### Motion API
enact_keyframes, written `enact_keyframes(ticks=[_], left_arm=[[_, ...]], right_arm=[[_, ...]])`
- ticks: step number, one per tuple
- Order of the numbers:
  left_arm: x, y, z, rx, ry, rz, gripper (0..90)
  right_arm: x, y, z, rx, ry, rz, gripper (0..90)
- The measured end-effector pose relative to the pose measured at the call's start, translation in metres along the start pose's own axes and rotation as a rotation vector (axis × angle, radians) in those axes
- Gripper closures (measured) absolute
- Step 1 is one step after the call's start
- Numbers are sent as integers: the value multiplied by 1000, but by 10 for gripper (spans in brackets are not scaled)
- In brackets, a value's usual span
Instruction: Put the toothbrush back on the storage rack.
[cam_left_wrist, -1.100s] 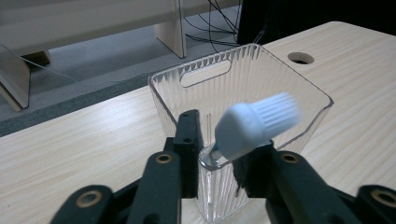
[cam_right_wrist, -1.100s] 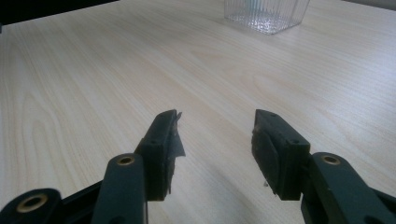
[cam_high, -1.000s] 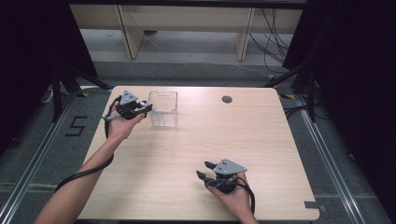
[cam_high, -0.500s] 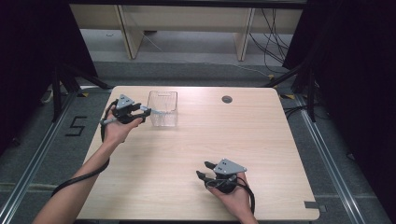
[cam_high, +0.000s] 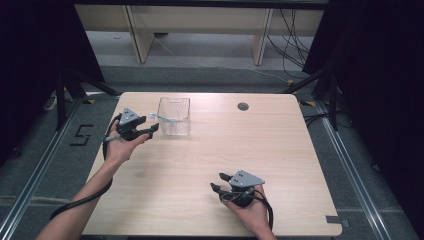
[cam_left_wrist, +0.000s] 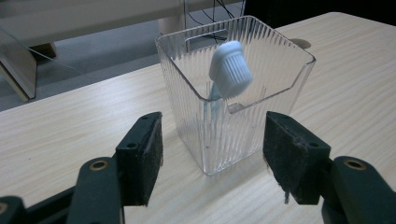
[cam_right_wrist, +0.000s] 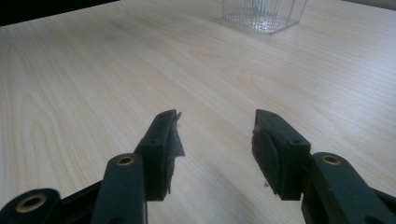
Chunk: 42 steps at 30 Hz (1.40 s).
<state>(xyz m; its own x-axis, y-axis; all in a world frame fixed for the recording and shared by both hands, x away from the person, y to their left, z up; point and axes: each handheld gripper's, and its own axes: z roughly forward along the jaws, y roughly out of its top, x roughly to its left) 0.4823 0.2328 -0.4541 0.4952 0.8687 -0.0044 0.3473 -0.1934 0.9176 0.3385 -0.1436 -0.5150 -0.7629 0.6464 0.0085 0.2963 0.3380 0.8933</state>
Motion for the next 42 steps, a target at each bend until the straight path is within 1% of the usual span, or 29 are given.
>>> enact_keyframes(ticks=[5,6,7,12,13,17,19,23,28,29,30,32,33,35,36,37,38,39,40,41,42], left_arm=[[-4,-10,-12,-3,-2,-13,367],[-4,-13,-13,-3,-10,-15,365],[-5,-15,-15,3,-10,-17,362],[-6,-29,-24,-3,-10,-36,357],[-7,-31,-26,-4,-4,-36,357],[-10,-39,-34,-11,-6,-34,351],[-11,-41,-38,-23,-8,-31,344],[-14,-48,-49,-35,-5,-41,342],[-19,-60,-60,-43,-13,-43,342],[-20,-63,-62,-38,-13,-42,342],[-22,-66,-64,-47,-14,-49,342],[-24,-73,-67,-50,-17,-52,341],[-26,-76,-69,-50,-19,-52,340],[-29,-83,-71,-62,-26,-60,339],[-30,-86,-71,-66,-29,-60,338],[-31,-88,-73,-61,-23,-57,337],[-32,-91,-74,-60,-20,-57,337],[-33,-93,-74,-65,-19,-61,337],[-34,-95,-75,-73,-20,-69,337],[-35,-96,-75,-78,-21,-72,337],[-35,-98,-75,-90,-27,-66,337]], right_arm=[[0,-1,0,-2,-2,-2,508],[0,-1,-1,1,4,14,508],[0,-1,0,-2,-1,-2,508],[1,0,0,3,1,5,507],[1,0,0,8,4,3,507],[1,0,1,6,4,0,507],[1,0,1,5,4,0,507],[1,0,0,4,2,6,507],[0,-1,1,0,1,3,506],[2,-1,1,3,11,22,506],[2,-1,1,12,19,35,505],[3,0,1,13,22,38,505],[1,0,0,5,8,17,504],[1,0,0,1,6,11,503],[2,0,0,9,18,30,503],[2,-1,0,14,23,38,503],[2,0,0,14,23,37,503],[1,0,0,6,9,17,502],[2,-1,2,9,37,29,502],[2,0,1,7,38,30,502],[2,0,1,6,33,31,502]])
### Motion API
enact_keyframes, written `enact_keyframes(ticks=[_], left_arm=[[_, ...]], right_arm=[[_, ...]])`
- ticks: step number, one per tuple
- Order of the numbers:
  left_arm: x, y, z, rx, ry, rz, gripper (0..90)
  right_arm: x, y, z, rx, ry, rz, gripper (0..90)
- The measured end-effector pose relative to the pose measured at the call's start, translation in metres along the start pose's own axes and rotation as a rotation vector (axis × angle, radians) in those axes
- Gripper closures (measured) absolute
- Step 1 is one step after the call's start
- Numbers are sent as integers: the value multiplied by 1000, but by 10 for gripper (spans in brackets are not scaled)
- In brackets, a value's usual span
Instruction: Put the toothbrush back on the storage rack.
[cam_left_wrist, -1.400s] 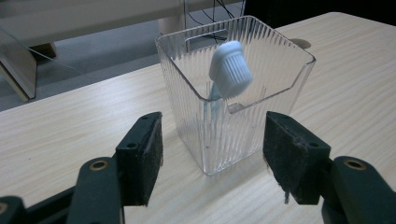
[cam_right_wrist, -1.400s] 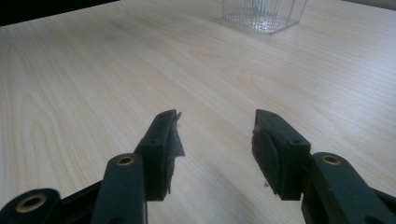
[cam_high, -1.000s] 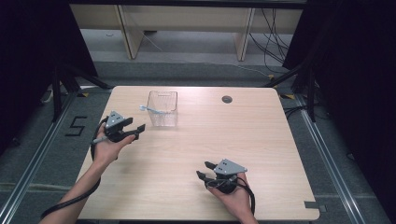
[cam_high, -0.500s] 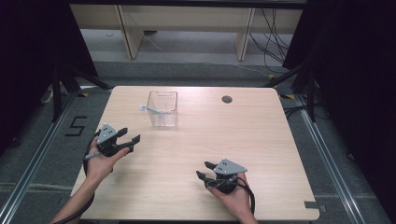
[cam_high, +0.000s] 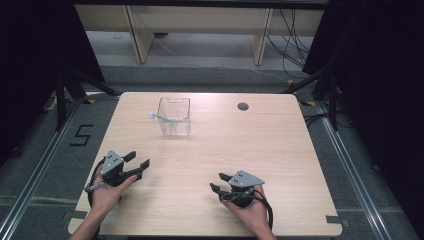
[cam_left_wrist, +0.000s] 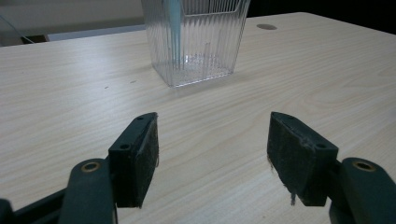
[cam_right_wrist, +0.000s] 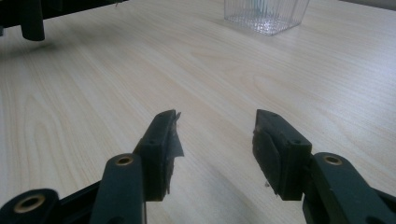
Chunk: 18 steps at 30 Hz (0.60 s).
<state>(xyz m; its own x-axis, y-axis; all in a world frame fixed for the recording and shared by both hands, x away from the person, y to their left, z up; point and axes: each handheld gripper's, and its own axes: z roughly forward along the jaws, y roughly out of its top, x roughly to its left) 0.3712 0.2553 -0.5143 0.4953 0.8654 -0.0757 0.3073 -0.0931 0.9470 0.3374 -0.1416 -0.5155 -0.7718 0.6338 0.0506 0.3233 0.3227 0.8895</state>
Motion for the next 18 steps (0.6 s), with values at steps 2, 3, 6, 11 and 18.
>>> enact_keyframes(ticks=[2,3,6,11,18], left_arm=[[-1,-3,-2,-2,4,-5,336],[-2,-5,-2,-2,3,-4,335],[-4,-10,-2,-6,-3,-5,331],[-4,-11,-5,-19,4,9,322],[-8,-12,-7,-31,38,42,325]], right_arm=[[0,1,-1,5,-12,0,502],[-1,1,-2,-2,-24,-20,502],[-1,1,-2,-3,-23,-23,502],[1,2,-1,-1,-6,-2,502],[0,5,-3,-1,-18,-3,501]])
